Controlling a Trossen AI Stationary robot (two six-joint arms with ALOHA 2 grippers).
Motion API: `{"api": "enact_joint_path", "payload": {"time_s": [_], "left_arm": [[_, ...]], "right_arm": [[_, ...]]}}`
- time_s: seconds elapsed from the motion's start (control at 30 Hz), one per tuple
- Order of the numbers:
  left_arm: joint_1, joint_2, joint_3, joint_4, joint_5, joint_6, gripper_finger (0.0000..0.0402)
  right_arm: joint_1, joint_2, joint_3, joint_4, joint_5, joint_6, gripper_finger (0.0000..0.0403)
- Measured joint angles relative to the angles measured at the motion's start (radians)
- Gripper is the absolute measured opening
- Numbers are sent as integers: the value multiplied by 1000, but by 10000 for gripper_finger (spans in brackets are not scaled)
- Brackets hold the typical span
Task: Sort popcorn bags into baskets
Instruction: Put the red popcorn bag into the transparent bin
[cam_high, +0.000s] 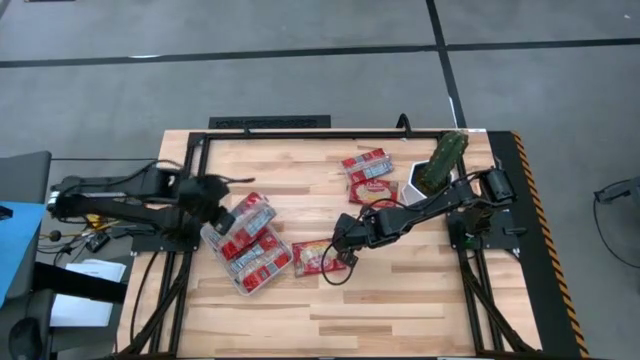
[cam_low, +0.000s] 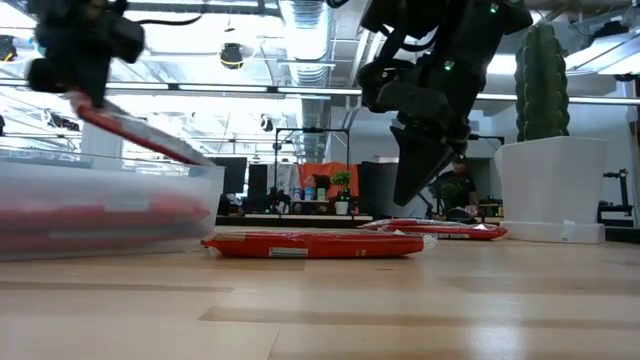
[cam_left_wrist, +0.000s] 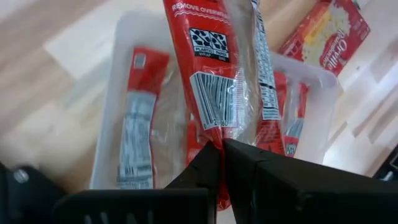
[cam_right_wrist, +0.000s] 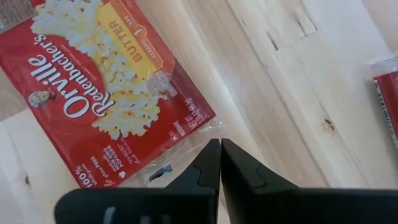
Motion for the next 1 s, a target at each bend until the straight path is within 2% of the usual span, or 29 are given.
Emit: {"api": "enact_joint_path", "payload": {"time_s": [0.17,0.37,0.73,1.0], "left_arm": [[-123,-104,-87,-7,-46,-146,0],[-230,-126,-156,-2,-96,-223,0],[-273,-114,-207,-7,-93,-265,0],[-273,-107,-208,-9,-64,-259,0]], "right_arm": [[0,0,0,0,-1,-15,31],[0,0,0,0,-2,-16,20],[0,0,0,0,-4,-23,39],[0,0,0,0,-4,-26,32]]}}
